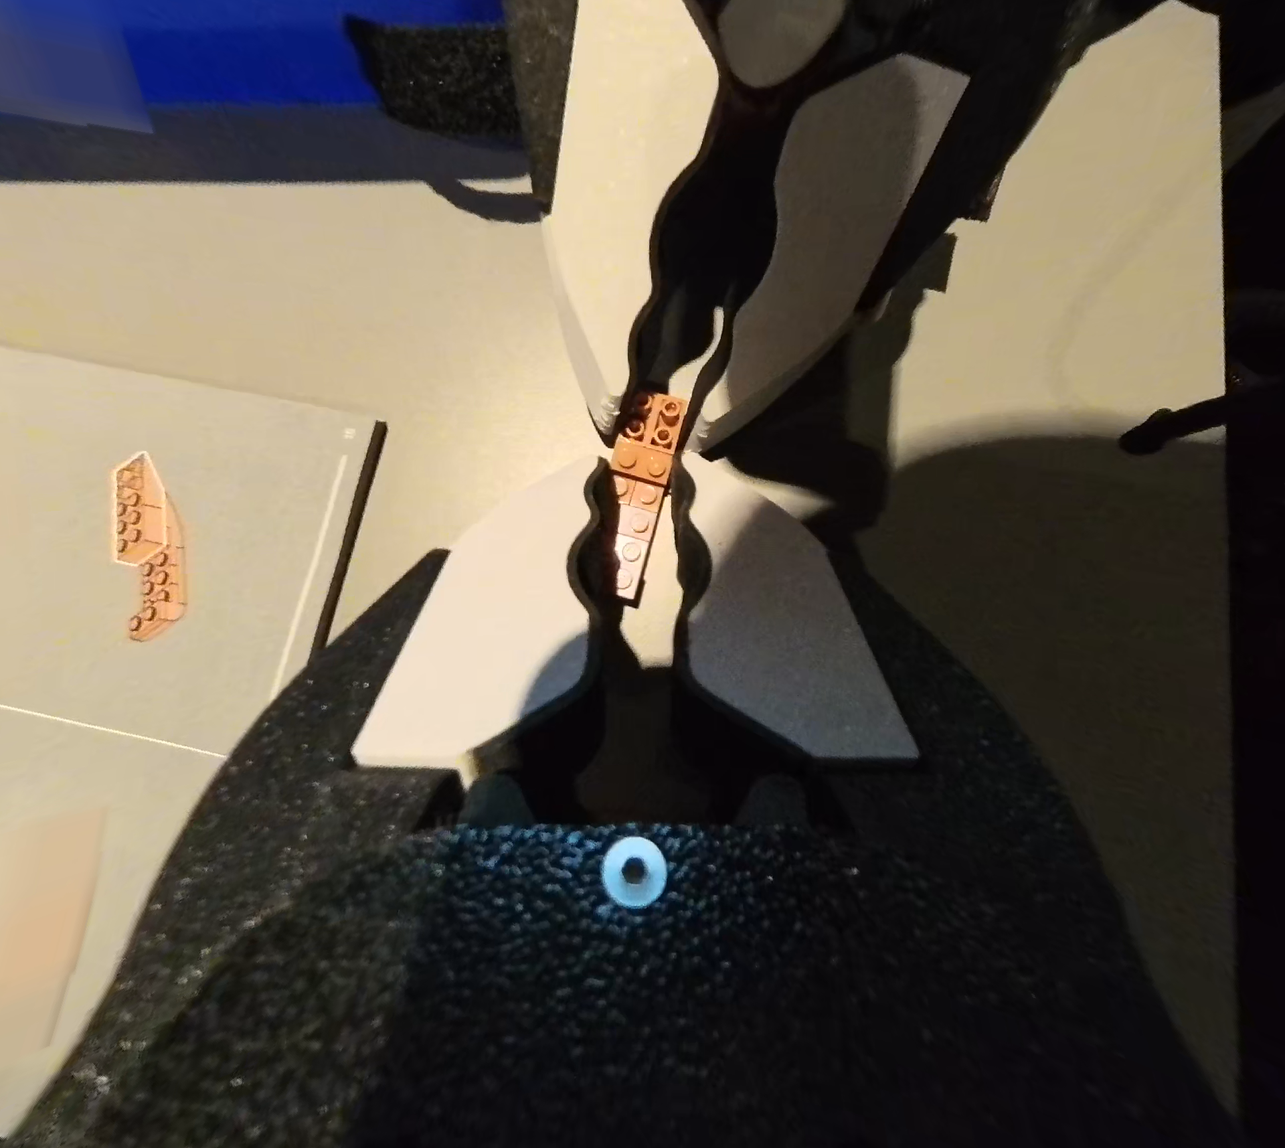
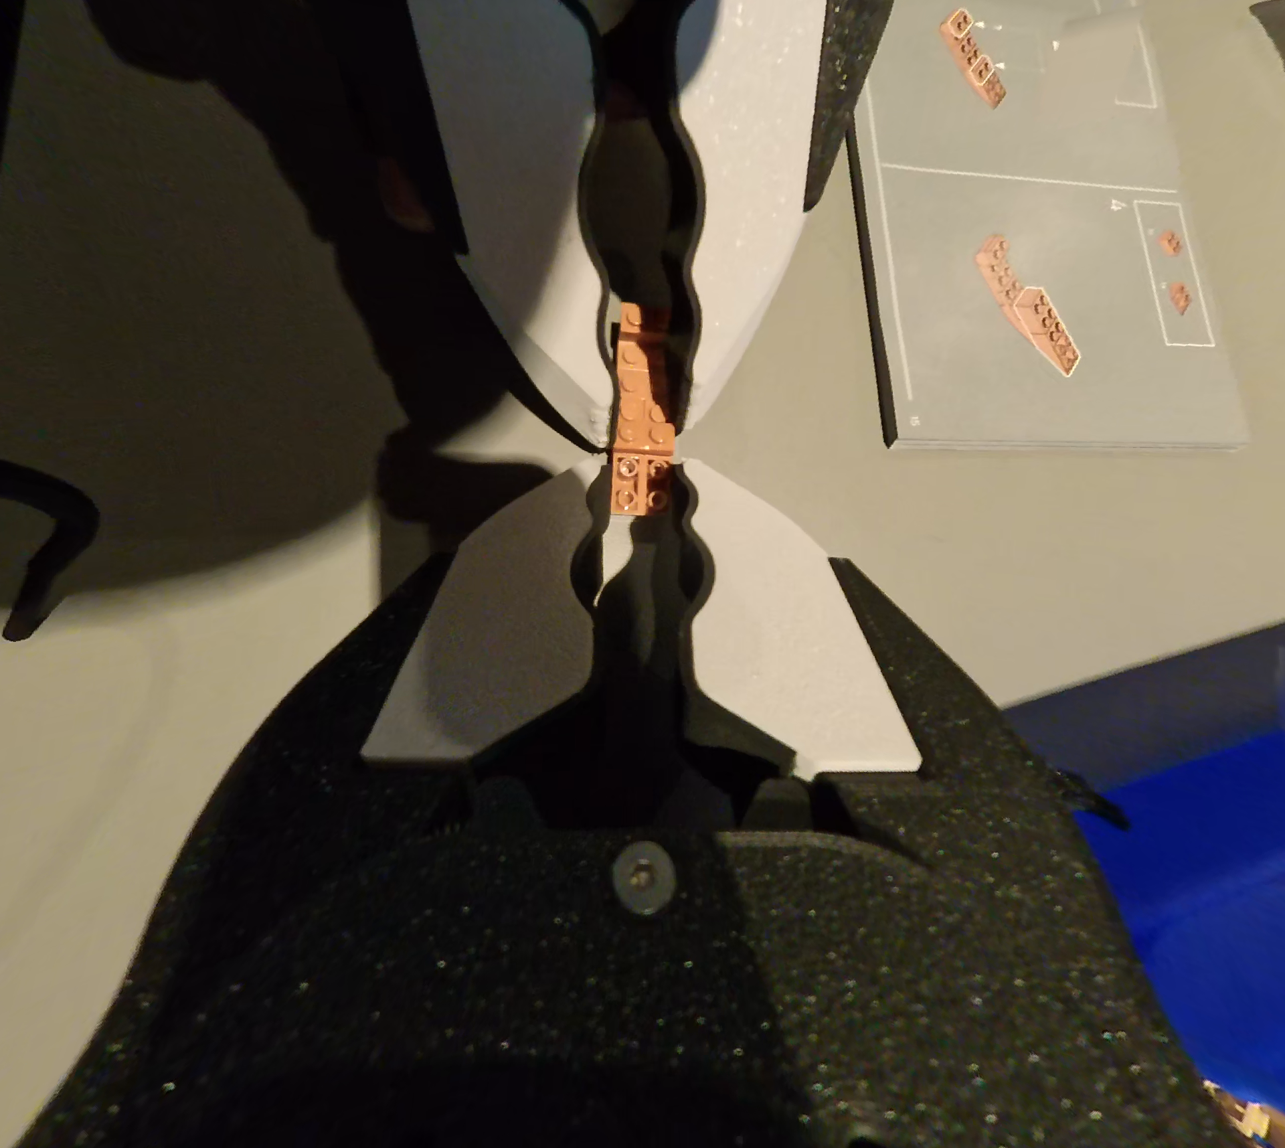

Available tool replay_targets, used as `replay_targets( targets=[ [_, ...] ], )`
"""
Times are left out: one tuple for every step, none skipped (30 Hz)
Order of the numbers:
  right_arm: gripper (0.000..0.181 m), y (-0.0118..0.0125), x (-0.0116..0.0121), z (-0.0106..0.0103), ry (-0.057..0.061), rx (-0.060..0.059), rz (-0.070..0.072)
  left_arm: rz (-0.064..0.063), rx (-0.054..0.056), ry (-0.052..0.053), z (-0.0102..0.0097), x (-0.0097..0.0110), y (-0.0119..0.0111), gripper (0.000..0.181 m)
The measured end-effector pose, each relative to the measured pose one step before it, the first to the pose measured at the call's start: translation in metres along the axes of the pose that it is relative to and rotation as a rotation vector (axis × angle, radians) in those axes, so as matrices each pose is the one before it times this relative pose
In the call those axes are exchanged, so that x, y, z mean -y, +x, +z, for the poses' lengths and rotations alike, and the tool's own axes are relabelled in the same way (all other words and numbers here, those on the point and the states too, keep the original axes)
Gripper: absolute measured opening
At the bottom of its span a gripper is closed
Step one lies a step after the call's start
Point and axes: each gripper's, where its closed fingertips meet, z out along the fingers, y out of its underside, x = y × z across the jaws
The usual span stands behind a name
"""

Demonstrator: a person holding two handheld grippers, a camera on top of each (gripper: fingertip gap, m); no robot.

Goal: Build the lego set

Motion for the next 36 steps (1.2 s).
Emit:
replay_targets(
  targets=[
    [0.016,0.00012,0.00001,-0.00003,0.0005,-0.0009,-0.0008,-0.0041,-0.0013,-0.0005,0.00006,-0.00012,0.00003,0.016],
    [0.016,0.00011,0.00012,0.00007,0.0006,-0.0011,-0.0007,-0.0028,-0.0005,-0.0002,0.00000,-0.00001,-0.00001,0.016],
    [0.016,0.00008,0.00002,-0.00005,0.0006,-0.0014,-0.0013,-0.0023,-0.0005,-0.0009,0.00000,-0.00005,0.00002,0.016],
    [0.016,0.00012,0.00013,0.00001,0.0011,-0.0020,-0.0019,0.0009,-0.0008,-0.0032,0.00013,-0.00047,0.00012,0.016],
    [0.017,0.00008,0.00005,-0.00007,0.0008,-0.0021,-0.0019,0.0067,0.0019,-0.0074,0.00026,-0.00128,-0.00007,0.017],
    [0.017,0.00015,0.00008,0.00001,0.0006,-0.0016,-0.0011,0.0066,0.0026,-0.0059,0.00028,-0.00116,-0.00016,0.017],
    [0.017,0.00007,-0.00001,-0.00004,0.0003,-0.0007,-0.0006,0.0027,-0.0013,-0.0018,0.00028,-0.00052,0.00020,0.018],
    [0.017,0.00001,0.00003,-0.00001,0.0003,-0.0006,-0.0009,-0.0009,-0.0039,0.0021,0.00009,0.00006,0.00035,0.018],
    [0.017,0.00002,0.00004,-0.00001,0.0003,-0.0005,-0.0012,-0.0032,-0.0036,0.0032,-0.00004,0.00041,0.00019,0.018],
    [0.017,0.00005,0.00006,0.00000,0.0005,-0.0007,-0.0014,-0.0024,-0.0026,0.0027,-0.00029,0.00026,-0.00008,0.018],
    [0.017,0.00003,0.00003,-0.00005,0.0006,-0.0011,-0.0012,0.0001,-0.0014,0.0034,-0.00026,0.00034,-0.00013,0.018],
    [0.017,0.00009,0.00007,0.00001,0.0006,-0.0011,-0.0011,0.0008,-0.0008,0.0026,-0.00032,0.00023,-0.00012,0.018],
    [0.017,-0.00006,0.00000,0.00004,0.0005,-0.0012,-0.0011,0.0004,0.0010,0.0010,-0.00034,0.00013,-0.00031,0.018],
    [0.017,0.00008,0.00006,0.00000,0.0005,-0.0011,-0.0010,0.0027,0.0035,0.0003,-0.00039,0.00003,-0.00066,0.018],
    [0.017,0.00012,0.00001,-0.00003,0.0005,-0.0009,-0.0008,0.0077,0.0041,0.0016,-0.00078,0.00014,-0.00076,0.018],
    [0.017,-0.00007,0.00001,-0.00006,0.0005,-0.0004,-0.0010,0.0112,0.0030,0.0050,-0.00108,0.00061,-0.00054,0.018],
    [0.017,-0.00004,0.00006,0.00000,0.0005,0.0000,-0.0013,0.0069,0.0010,0.0054,-0.00105,0.00050,-0.00054,0.018],
    [0.017,-0.00006,0.00009,0.00005,0.0003,0.0005,-0.0012,0.0056,-0.0037,0.0030,-0.00065,0.00005,-0.00024,0.017],
    [0.017,-0.00007,0.00003,0.00001,0.0002,0.0008,-0.0005,0.0111,-0.0071,0.0023,-0.00043,-0.00060,0.00018,0.016],
    [0.017,-0.00013,-0.00002,0.00002,-0.0002,0.0017,0.0007,0.0083,-0.0049,0.0013,-0.00028,-0.00095,-0.00016,0.016],
    [0.017,-0.00013,-0.00012,0.00000,-0.0005,0.0027,0.0018,0.0006,-0.0047,0.0006,0.00011,-0.00107,-0.00061,0.016],
    [0.017,-0.00010,-0.00012,0.00003,-0.0009,0.0023,0.0029,0.0004,-0.0111,0.0014,0.00039,-0.00070,0.00059,0.016],
    [0.018,0.00003,-0.00015,-0.00006,-0.0004,0.0010,0.0019,0.0025,-0.0152,0.0039,0.00033,-0.00014,0.00182,0.016],
    [0.019,0.00010,-0.00002,-0.00008,0.0007,-0.0015,-0.0002,0.0012,-0.0121,0.0046,0.00043,0.00028,0.00149,0.016],
    [0.019,-0.00009,0.00009,-0.00016,0.0006,-0.0013,-0.0008,0.0012,-0.0057,0.0034,0.00048,0.00040,0.00080,0.017],
    [0.019,0.00006,-0.00001,-0.00007,0.0003,-0.0017,-0.0005,0.0032,-0.0014,0.0009,0.00017,0.00022,0.00024,0.017],
    [0.019,0.00006,0.00000,0.00000,0.0000,-0.0007,0.0004,0.0040,0.0022,-0.0010,0.00015,-0.00004,-0.00037,0.017],
    [0.019,-0.00003,-0.00008,-0.00001,-0.0006,0.0002,0.0019,0.0043,0.0041,-0.0002,-0.00013,0.00000,-0.00076,0.017],
    [0.019,0.00000,-0.00019,-0.00008,-0.0007,0.0010,0.0023,0.0024,0.0022,0.0006,-0.00032,0.00013,-0.00066,0.018],
    [0.019,-0.00004,-0.00013,-0.00004,-0.0007,0.0008,0.0022,0.0006,0.0005,0.0021,-0.00037,0.00015,-0.00067,0.018],
    [0.020,0.00006,-0.00015,-0.00002,-0.0008,0.0010,0.0023,0.0004,-0.0002,0.0041,-0.00033,0.00032,-0.00069,0.018],
    [0.020,-0.00019,-0.00013,0.00010,-0.0009,0.0018,0.0019,-0.0007,-0.0021,0.0032,-0.00021,0.00010,-0.00057,0.019],
    [0.019,-0.00022,-0.00005,0.00004,-0.0008,0.0025,0.0013,-0.0013,-0.0051,0.0030,0.00006,0.00007,-0.00036,0.019],
    [0.019,-0.00027,-0.00006,0.00003,-0.0009,0.0029,0.0012,-0.0008,-0.0092,0.0051,0.00020,0.00034,0.00014,0.020],
    [0.019,-0.00035,0.00000,0.00007,-0.0008,0.0030,0.0011,-0.0024,-0.0076,0.0082,0.00028,0.00077,-0.00017,0.019],
    [0.018,-0.00020,-0.00013,0.00007,-0.0005,0.0021,0.0008,-0.0033,-0.0084,0.0084,0.00029,0.00067,-0.00021,0.019]
  ],
)
